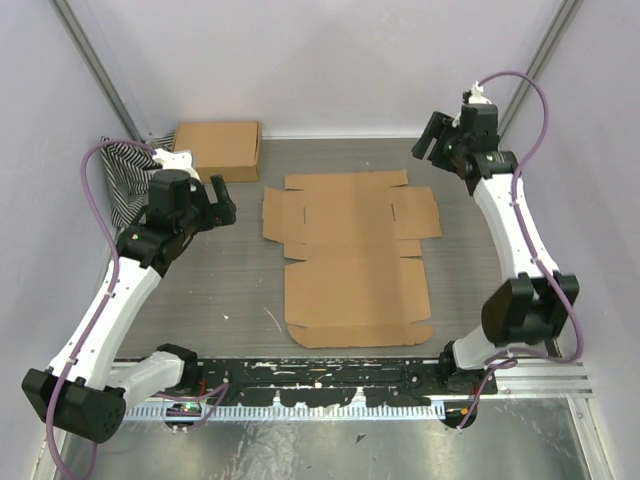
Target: Fold the paper box
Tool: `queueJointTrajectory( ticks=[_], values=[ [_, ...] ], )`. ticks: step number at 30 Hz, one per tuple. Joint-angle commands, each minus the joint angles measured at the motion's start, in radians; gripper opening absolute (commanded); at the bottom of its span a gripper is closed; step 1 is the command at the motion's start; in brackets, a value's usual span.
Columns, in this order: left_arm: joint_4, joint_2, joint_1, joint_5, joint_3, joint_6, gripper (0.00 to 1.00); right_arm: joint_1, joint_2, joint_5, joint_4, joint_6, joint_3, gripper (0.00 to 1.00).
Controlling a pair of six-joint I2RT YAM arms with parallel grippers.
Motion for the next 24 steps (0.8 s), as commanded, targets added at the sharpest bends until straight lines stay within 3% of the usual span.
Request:
queueJointTrajectory(
  ticks=[1, 6, 11, 17, 24],
  values=[
    [-0.002, 0.003, 0.001, -0.002, -0.004, 0.001, 0.98, -0.01, 0.156, 0.117, 0.045, -0.03, 0.174, 0.77],
    [0.028, 0.046, 0.001, -0.002, 0.008, -0.037, 0.98, -0.036, 0.408, 0.084, 0.037, -0.065, 0.362, 0.75],
    [0.093, 0.269, 0.001, 0.104, 0.155, -0.107, 0.98, -0.045, 0.594, 0.016, 0.041, -0.085, 0.508, 0.74],
    [0.155, 0.604, 0.0, 0.172, 0.438, -0.105, 0.93, -0.054, 0.754, -0.102, 0.057, -0.101, 0.618, 0.72],
    [0.027, 1.001, -0.001, 0.239, 0.842, -0.112, 0.88, -0.054, 0.855, -0.13, 0.053, -0.09, 0.634, 0.69]
  ],
)
